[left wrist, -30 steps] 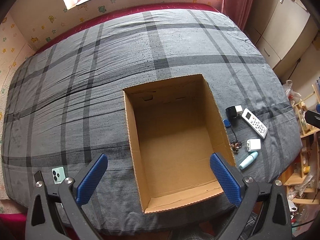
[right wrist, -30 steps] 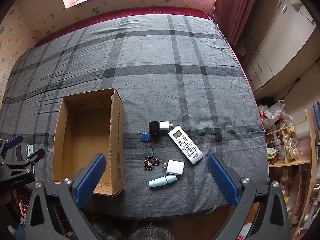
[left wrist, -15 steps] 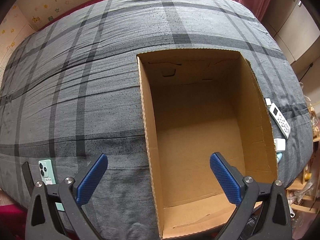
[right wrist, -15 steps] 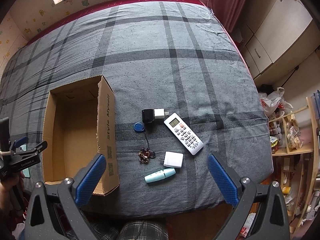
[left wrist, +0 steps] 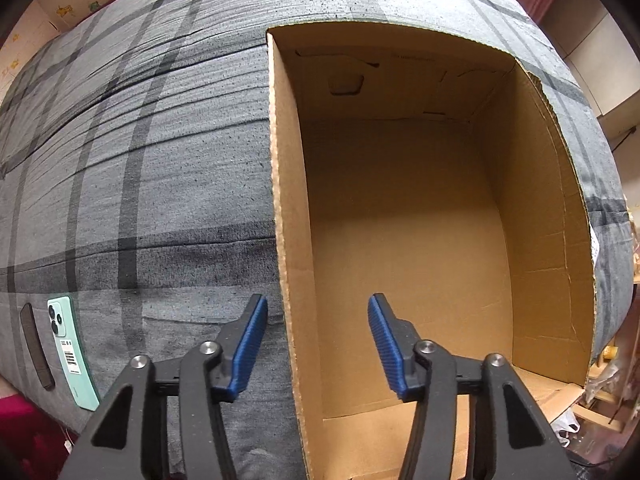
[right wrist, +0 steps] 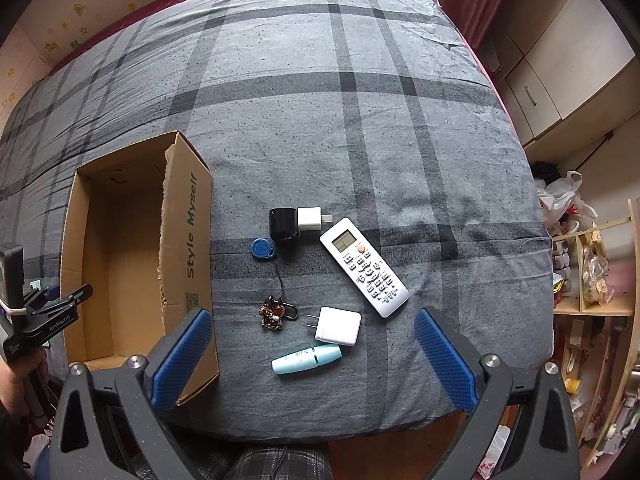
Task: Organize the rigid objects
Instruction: 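Clamp the box side wall with the left gripper to steady it, then grasp the white remote with the right gripper while the left gripper holds the box wall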
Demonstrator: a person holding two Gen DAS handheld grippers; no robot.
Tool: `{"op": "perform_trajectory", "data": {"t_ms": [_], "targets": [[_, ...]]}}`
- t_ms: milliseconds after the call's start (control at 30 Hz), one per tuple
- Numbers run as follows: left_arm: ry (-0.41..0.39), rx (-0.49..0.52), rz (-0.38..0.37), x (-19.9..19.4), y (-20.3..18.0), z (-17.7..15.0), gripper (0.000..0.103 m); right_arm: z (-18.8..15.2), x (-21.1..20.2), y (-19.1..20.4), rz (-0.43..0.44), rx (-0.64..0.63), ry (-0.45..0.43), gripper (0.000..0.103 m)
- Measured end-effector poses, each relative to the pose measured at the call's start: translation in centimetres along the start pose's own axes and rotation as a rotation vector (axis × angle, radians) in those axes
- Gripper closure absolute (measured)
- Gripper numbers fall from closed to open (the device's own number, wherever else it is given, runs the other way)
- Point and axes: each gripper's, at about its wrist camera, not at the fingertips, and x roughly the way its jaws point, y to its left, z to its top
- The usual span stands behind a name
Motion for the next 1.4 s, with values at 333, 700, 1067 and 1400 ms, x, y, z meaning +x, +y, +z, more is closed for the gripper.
{"op": "perform_trajectory", "data": {"t_ms": [333, 700, 1067, 1400], "targets": [[-0.003, -0.017, 0.047, 0.5, 1.0, -1.2, 0.090, 1.3, 1.3, -2.1, -0.005, -0.008, 0.006, 0.000], [0.007, -0.034, 0.076, 0.6, 1.0, -1.3, 0.090, 1.7, 3.8, -4.7, 0.013, -0.010, 0.025, 0.000], [0.011, -0.081, 0.077, 1.0, 1.5, -1.0, 0.090, 1.9, 8.9, -6.5, 0.036, -0.088, 0.065, 0.000], [0.012, -0.074, 0.086, 1.3, 1.6, -0.9, 0.090, 1.8, 15.0, -6.4, 0.025, -0.163, 0.126, 0.000]]}}
